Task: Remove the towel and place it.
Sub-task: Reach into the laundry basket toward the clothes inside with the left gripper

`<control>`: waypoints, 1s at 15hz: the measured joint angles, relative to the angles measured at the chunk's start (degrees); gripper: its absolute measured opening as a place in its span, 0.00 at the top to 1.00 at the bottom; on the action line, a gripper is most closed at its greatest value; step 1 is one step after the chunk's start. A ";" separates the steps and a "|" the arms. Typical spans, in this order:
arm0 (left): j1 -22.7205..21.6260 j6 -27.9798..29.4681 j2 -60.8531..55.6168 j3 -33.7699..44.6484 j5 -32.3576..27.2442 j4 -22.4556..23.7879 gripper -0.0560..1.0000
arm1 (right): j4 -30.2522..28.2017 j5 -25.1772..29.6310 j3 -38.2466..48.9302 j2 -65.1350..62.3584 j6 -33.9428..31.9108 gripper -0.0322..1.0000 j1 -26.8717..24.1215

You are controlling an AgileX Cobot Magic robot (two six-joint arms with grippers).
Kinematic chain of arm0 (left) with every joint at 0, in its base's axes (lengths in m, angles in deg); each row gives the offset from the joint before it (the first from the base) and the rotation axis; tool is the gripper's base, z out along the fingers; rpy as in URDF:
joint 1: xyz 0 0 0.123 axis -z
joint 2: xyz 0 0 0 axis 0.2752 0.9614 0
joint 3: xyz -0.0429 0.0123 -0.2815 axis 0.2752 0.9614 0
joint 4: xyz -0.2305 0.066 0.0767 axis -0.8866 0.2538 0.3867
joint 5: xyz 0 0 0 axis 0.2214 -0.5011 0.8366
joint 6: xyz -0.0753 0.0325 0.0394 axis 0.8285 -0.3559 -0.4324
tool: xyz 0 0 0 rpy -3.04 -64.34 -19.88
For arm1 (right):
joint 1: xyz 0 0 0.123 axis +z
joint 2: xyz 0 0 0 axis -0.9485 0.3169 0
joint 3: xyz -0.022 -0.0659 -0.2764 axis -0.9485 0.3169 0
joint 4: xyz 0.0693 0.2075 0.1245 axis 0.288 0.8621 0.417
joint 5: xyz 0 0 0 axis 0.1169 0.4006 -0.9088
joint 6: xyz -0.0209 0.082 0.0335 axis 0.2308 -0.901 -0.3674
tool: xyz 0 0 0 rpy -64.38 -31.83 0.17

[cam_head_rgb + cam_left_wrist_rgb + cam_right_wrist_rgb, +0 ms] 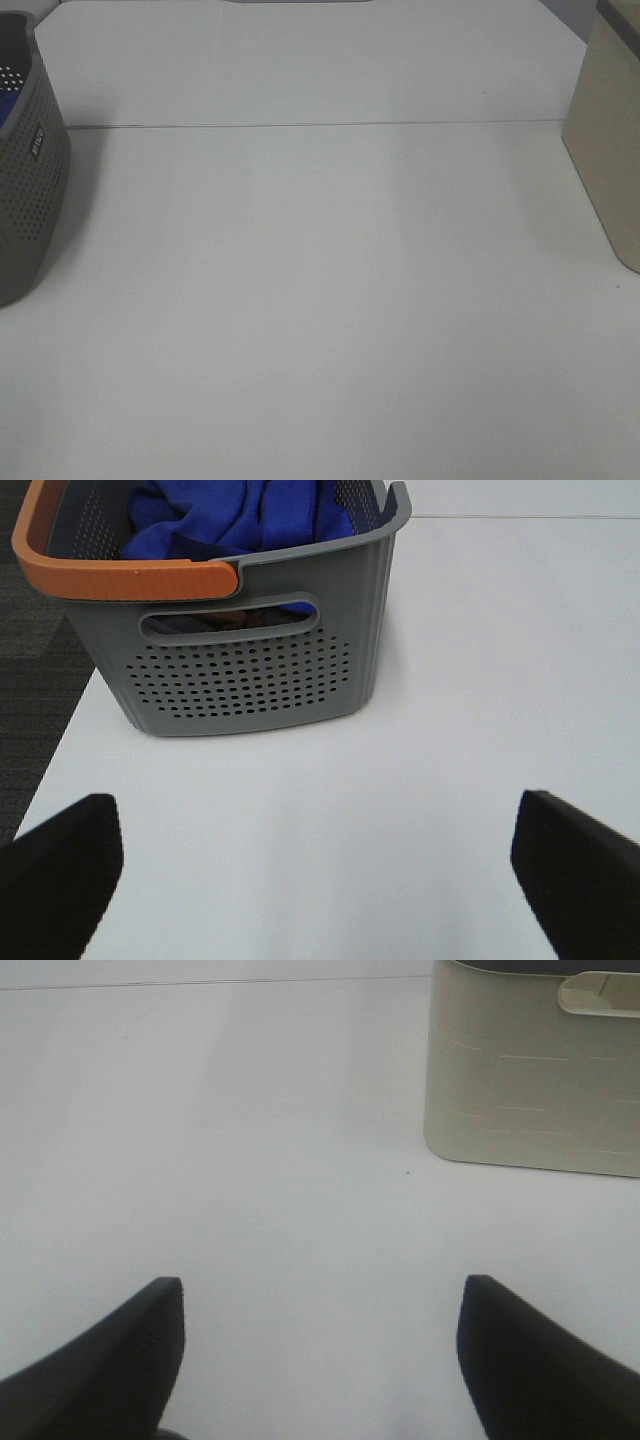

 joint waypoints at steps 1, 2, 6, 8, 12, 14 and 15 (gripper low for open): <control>0.00 0.00 0.00 0.00 0.00 0.00 0.01 | 0.00 0.00 0.00 0.00 0.00 0.25 0.00; 0.00 0.00 0.00 0.00 0.00 0.00 0.01 | 0.00 0.00 0.00 0.00 0.00 0.25 0.00; 0.00 0.00 0.00 0.00 0.00 0.00 0.01 | 0.00 0.00 0.00 0.00 0.00 0.25 0.00; 0.00 0.00 0.00 0.00 0.00 0.00 0.01 | 0.00 0.00 0.00 0.00 0.00 0.25 0.00; 0.00 0.00 0.00 0.00 0.00 0.00 0.01 | 0.00 0.00 0.00 0.00 0.00 0.25 0.00; 0.00 0.00 0.00 0.00 0.00 0.00 0.01 | 0.00 0.00 0.00 0.00 0.00 0.25 0.00; 0.00 0.00 0.00 0.00 0.00 0.00 0.01 | 0.00 0.00 0.00 0.00 0.00 0.25 0.00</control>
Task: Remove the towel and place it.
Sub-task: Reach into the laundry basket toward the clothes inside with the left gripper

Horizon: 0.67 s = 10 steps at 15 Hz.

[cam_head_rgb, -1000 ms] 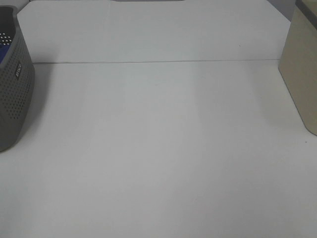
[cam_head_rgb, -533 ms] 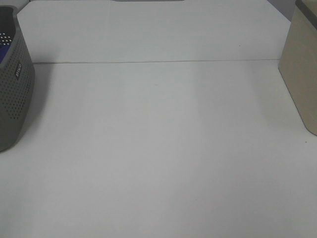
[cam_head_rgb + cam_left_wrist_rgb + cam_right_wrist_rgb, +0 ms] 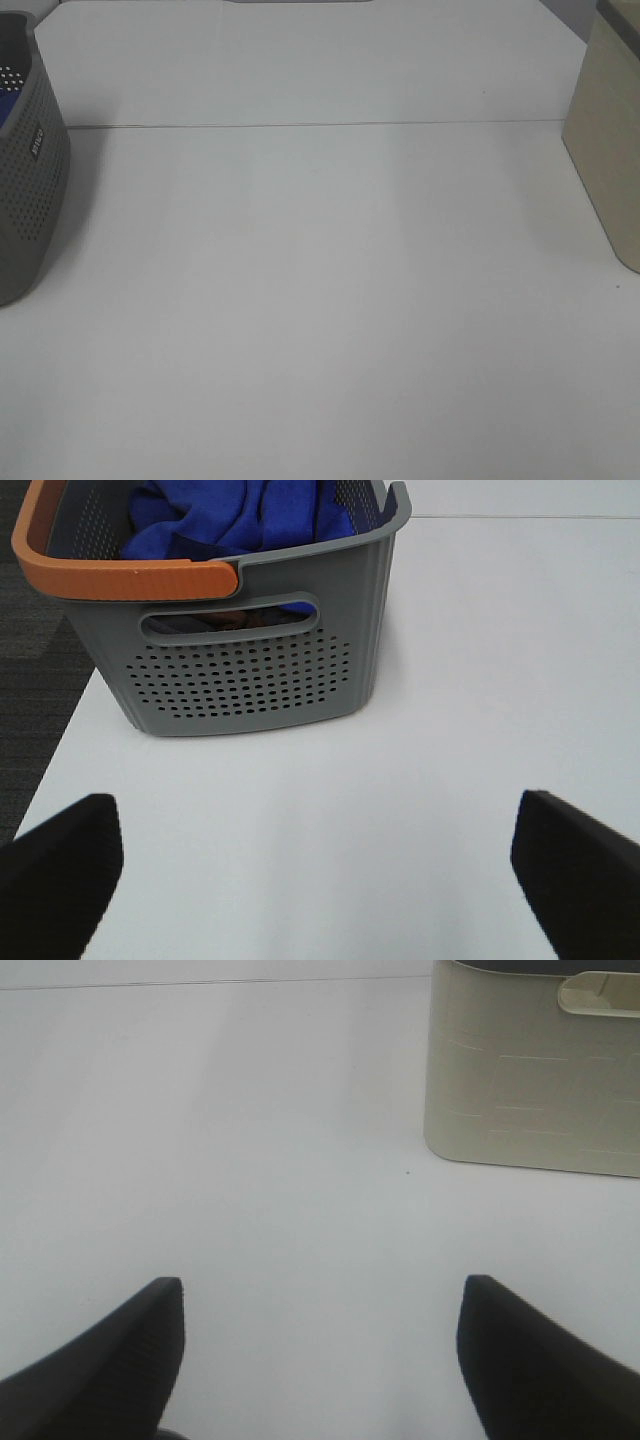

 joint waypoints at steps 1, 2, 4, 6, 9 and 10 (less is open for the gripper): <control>0.00 0.00 0.00 0.00 0.00 0.00 0.01 | 0.00 0.00 0.00 0.00 0.00 0.25 0.00; 0.00 0.00 0.00 0.00 0.00 0.00 0.01 | 0.00 0.00 0.00 0.00 0.00 0.25 0.00; 0.00 0.00 0.00 0.00 0.00 0.00 0.01 | 0.00 0.00 0.00 0.00 0.00 0.25 0.00; 0.00 -0.06 0.17 0.00 0.00 0.00 0.01 | 0.00 0.00 0.00 0.00 0.00 0.25 0.00; 0.00 -6.02 6.59 -4.87 -3.32 0.46 0.01 | 0.00 0.00 0.00 0.00 0.00 0.25 0.00; 0.00 -10.54 10.03 -8.48 -4.76 0.97 0.01 | 0.00 0.00 0.00 0.00 0.00 0.25 0.00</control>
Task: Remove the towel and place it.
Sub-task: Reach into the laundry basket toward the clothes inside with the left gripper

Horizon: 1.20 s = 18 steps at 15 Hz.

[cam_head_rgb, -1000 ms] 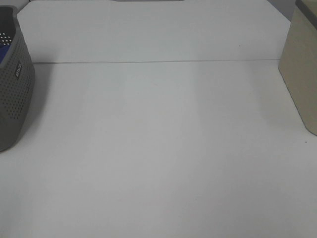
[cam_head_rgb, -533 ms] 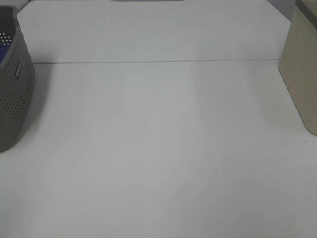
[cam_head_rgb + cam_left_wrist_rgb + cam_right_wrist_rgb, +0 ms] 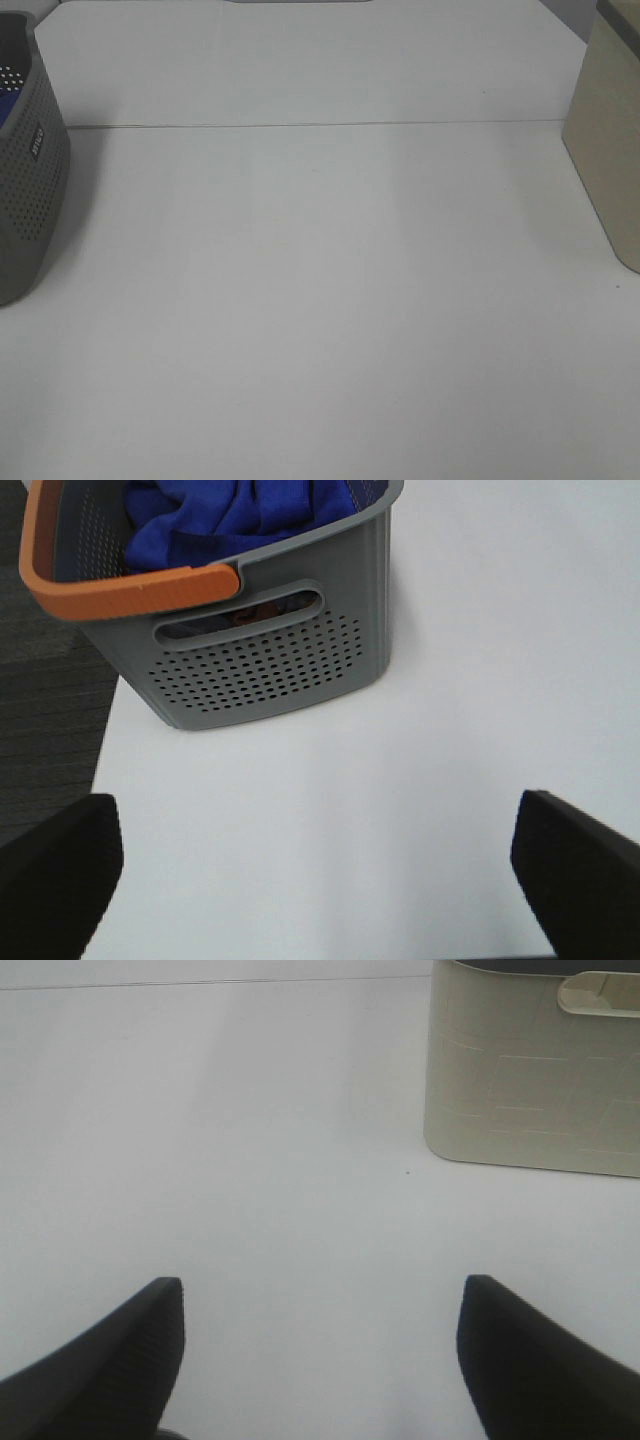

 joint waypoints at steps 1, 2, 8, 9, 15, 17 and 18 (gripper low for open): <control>0.00 -6.30 6.07 -5.33 -1.66 2.23 0.01 | 0.00 0.00 0.00 0.00 0.00 0.25 0.00; 0.00 -9.85 10.71 -8.82 -2.58 3.90 0.01 | 0.00 0.00 0.00 0.00 0.00 0.25 0.00; 0.00 -29.91 36.67 -28.71 -4.98 5.96 0.01 | 0.00 0.00 0.00 0.00 0.00 0.25 0.00; 0.00 -32.31 41.42 -32.14 -4.98 6.59 0.01 | 0.00 0.00 0.00 0.00 0.00 0.25 0.00; 0.00 -42.57 70.02 -49.10 -3.67 7.79 0.02 | 0.00 0.00 0.00 0.00 0.00 0.25 0.00; 0.00 -44.75 75.86 -52.31 -2.92 9.91 0.02 | 0.00 0.00 0.00 0.00 0.00 0.25 0.00; 0.00 -45.84 78.67 -53.51 -2.46 11.46 0.02 | 0.00 0.00 0.00 0.00 0.00 0.25 0.00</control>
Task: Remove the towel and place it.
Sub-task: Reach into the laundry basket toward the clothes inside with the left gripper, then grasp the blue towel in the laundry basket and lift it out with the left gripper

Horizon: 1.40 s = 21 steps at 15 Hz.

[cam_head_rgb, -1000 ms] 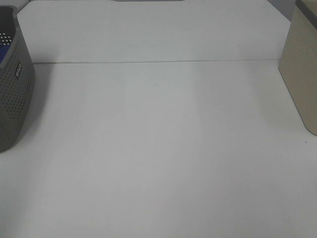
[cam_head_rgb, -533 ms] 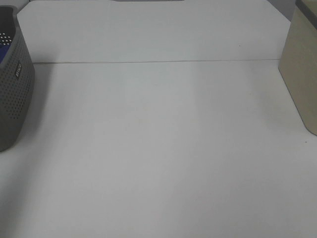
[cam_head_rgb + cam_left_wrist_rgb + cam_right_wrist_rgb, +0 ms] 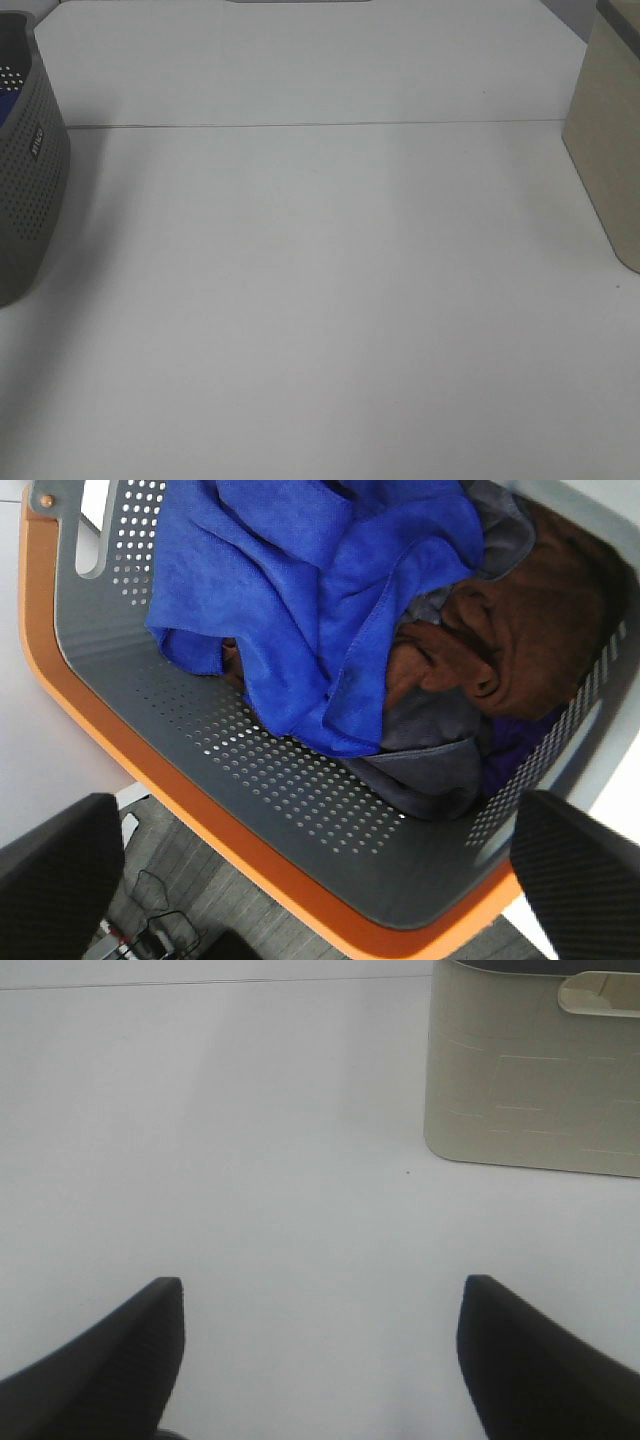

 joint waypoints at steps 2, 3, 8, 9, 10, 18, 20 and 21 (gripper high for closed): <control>0.00 -0.69 4.70 -0.63 1.26 3.50 0.02 | 0.00 0.00 0.00 0.00 0.00 0.25 0.00; 0.00 -0.80 6.93 -0.63 2.06 5.33 0.02 | 0.00 0.00 0.00 0.00 0.00 0.25 0.00; 0.00 -1.66 16.56 -0.69 3.44 9.22 0.02 | 0.00 0.00 0.00 0.00 0.00 0.25 0.00; -0.06 -2.06 18.16 -0.69 3.50 9.80 0.02 | 0.00 0.00 0.00 0.00 0.00 0.25 0.00; -1.60 -2.41 20.91 -0.69 3.84 10.03 0.02 | 0.00 0.00 0.00 0.00 0.00 0.25 0.00; -7.45 -4.93 27.33 -0.86 7.16 5.96 0.03 | 0.00 0.00 0.00 0.00 0.00 0.25 0.00; -7.45 -5.16 29.22 -0.86 7.28 4.93 0.06 | 0.00 0.00 0.00 0.00 0.00 0.25 0.00; -7.45 -5.16 29.97 -0.86 7.28 4.76 0.08 | 0.00 0.00 0.00 0.00 0.00 0.25 0.00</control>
